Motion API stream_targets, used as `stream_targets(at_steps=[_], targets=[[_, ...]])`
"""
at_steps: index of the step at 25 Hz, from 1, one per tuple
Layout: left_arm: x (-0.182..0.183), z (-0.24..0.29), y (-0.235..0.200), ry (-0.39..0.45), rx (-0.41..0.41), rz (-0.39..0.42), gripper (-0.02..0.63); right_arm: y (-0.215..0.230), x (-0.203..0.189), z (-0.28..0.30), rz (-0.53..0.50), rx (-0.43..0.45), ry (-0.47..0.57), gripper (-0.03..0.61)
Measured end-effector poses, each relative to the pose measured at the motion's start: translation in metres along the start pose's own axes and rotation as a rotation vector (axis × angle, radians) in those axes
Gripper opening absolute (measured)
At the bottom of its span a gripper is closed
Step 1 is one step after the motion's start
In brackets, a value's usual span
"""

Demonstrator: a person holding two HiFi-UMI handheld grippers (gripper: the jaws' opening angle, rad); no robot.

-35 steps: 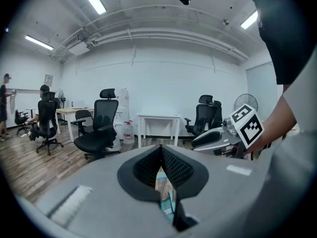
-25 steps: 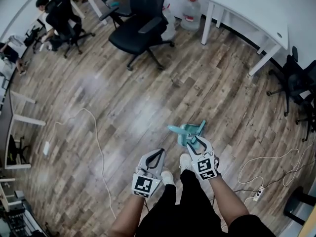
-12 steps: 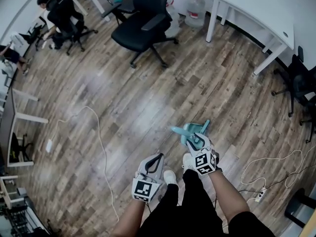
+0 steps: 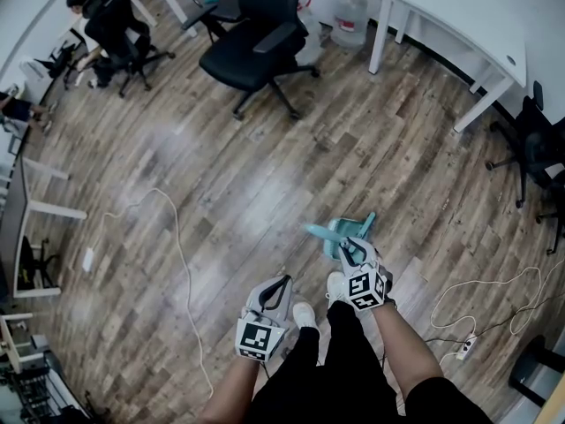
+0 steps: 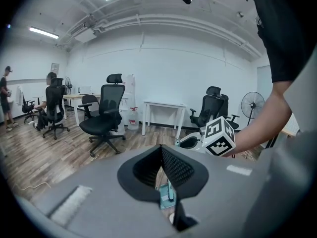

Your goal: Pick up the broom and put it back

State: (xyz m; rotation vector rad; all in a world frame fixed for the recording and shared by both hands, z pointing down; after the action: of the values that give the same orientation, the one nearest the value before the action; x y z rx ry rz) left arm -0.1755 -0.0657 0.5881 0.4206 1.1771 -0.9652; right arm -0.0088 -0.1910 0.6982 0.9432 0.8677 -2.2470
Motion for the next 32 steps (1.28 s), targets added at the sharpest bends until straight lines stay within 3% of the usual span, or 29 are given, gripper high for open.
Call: stream_targets(at_steps=[7, 21, 32], targets=[[0.002, 0.000, -0.004, 0.013, -0.006, 0.003, 0.018, 0.003, -0.003, -0.005, -0.013, -0.030, -0.010, 0.095], [0.013, 0.003, 0.012, 0.012, -0.095, 0.053, 0.018, 0.030, -0.027, -0.034, 0.113, -0.137, -0.063, 0.090], [0.023, 0.009, 0.037, 0.016, -0.170, 0.124, 0.018, 0.048, -0.033, -0.067, 0.192, -0.232, -0.023, 0.091]])
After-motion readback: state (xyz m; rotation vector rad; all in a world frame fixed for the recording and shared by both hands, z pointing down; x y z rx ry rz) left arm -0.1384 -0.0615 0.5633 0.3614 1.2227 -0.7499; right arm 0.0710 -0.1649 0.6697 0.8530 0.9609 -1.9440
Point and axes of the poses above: the fingertips, and each gripper's own axes: z forward along the fingers, y to its right, x out of its top, the point moved 6 cm from there along -z, backward along the fingers, and after that the axes turned 15 degrees about -x, right-handed, at the moved point
